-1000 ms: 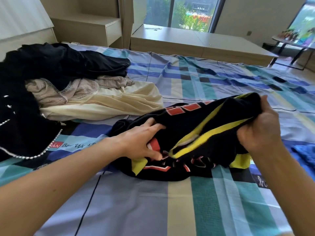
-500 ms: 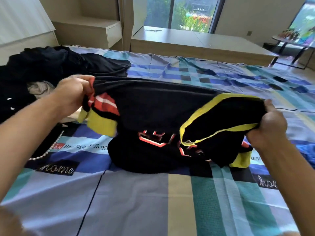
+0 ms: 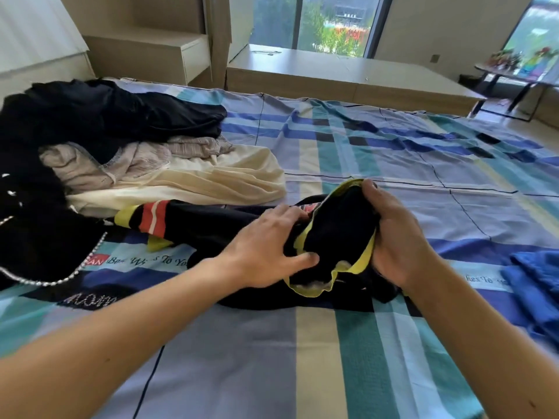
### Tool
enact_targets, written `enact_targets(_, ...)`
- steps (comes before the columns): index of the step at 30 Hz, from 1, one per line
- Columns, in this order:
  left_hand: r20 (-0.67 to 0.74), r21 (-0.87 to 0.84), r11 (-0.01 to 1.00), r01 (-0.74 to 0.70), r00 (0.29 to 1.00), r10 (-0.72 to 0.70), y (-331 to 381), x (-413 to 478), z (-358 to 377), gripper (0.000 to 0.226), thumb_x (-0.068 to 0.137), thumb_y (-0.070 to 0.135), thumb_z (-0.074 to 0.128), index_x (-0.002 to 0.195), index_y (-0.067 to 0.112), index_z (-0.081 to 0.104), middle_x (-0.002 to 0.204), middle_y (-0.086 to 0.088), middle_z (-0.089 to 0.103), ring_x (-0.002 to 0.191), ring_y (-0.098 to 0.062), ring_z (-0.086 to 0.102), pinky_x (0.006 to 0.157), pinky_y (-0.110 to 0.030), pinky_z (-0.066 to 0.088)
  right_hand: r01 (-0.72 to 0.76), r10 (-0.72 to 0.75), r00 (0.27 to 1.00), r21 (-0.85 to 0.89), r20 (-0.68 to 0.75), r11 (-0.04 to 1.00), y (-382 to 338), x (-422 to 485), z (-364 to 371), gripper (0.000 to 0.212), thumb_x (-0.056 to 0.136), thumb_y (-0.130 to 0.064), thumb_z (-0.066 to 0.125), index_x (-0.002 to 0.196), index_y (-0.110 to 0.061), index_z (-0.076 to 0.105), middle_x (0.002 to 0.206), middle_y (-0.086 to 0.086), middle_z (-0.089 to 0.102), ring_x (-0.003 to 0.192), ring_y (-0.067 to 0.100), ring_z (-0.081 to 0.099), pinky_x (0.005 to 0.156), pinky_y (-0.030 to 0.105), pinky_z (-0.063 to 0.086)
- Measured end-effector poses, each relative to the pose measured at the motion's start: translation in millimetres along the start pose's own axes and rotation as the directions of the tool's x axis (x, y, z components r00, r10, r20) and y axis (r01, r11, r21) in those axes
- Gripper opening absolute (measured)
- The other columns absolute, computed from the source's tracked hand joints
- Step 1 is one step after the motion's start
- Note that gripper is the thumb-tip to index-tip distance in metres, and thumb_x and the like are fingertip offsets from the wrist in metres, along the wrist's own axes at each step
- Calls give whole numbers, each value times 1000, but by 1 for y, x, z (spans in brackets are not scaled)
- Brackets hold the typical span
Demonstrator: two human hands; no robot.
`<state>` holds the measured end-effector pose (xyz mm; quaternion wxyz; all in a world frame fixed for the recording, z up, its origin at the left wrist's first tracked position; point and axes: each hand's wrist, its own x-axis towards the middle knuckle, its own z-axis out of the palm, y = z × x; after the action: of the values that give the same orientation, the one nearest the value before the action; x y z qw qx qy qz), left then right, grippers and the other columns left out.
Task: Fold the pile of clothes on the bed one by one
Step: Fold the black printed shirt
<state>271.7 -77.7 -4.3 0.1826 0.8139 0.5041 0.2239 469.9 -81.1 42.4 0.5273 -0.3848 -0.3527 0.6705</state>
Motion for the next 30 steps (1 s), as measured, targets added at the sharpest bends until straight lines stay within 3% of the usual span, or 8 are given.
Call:
enact_targets(3, -35, 11, 999, 30, 999, -30, -4, 8, 14, 43, 81, 27, 65, 123, 28, 54, 126, 2, 61, 121, -25, 56, 97, -43, 48, 55, -29, 966, -98, 256, 994, -1, -10, 3, 19, 87, -17, 66, 100, -4, 63, 95, 17, 68, 87, 27, 68, 82, 37, 59)
enact_targets(6, -178, 46, 995, 90, 981, -80, -8, 16, -4, 23, 72, 19, 47, 92, 29, 55, 106, -5, 72, 106, -37, 64, 84, -45, 52, 173, -94, 962, -302, 257, 937, -7, -7, -7, 31, 75, 6, 70, 103, -6, 64, 93, 15, 68, 85, 28, 66, 77, 36, 58)
enact_targets(10, -336, -49, 993, 104, 935, -115, -10, 21, -48, 43, 62, 13, 39, 90, 23, 70, 91, -4, 74, 93, -30, 67, 82, -44, 54, 262, -440, 891, -919, 113, 295, -23, 10, -37, 42, 70, 14, 61, 91, -22, 59, 74, 5, 60, 65, 17, 55, 62, 25, 44)
enact_targets(12, -358, -64, 991, 114, 925, -129, -8, 18, -71, 50, 61, 11, 38, 94, 23, 73, 90, 0, 73, 92, -23, 67, 84, -35, 53, 194, -533, 843, -965, 70, 179, -33, 12, -50, 43, 69, 12, 57, 96, -21, 59, 78, -1, 58, 70, 8, 54, 57, 9, 38)
enact_targets(17, -408, -143, 984, 111, 899, -160, -8, 9, -92, 35, 73, -3, 42, 79, 19, 68, 73, 4, 65, 61, 2, 61, 49, -3, 34, 168, -616, 788, -952, -26, 254, -51, 10, -69, 37, 66, -3, 51, 99, -18, 59, 83, -6, 60, 79, 5, 56, 60, 8, 39)
enact_targets(21, -399, -201, 977, 71, 905, -148, -13, 8, -87, 24, 61, 6, 40, 65, 18, 61, 81, -8, 69, 80, -20, 61, 71, -27, 44, 60, -555, 824, -956, -114, 286, -50, 12, -77, 22, 78, -5, 65, 95, -18, 62, 82, -1, 62, 76, 17, 60, 59, 26, 43)
enact_targets(24, -303, -361, 929, 85, 931, -203, -13, 9, -83, 17, 59, 10, 42, 66, 12, 58, 81, -18, 64, 75, -26, 57, 70, -39, 42, -112, -362, 909, -958, -207, 265, -45, 14, -81, 16, 80, -32, 73, 85, -19, 64, 76, 4, 68, 71, 26, 65, 61, 36, 51)
enact_targets(30, -191, -528, 845, 78, 959, -208, -9, 6, -77, 4, 68, 10, 44, 69, 10, 48, 52, 14, 44, 50, 0, 41, 49, -14, 31, -145, -67, 968, -755, -243, 639, -46, 13, -81, 21, 93, 1, 50, 96, -8, 69, 85, 18, 58, 72, 31, 52, 55, 30, 36)
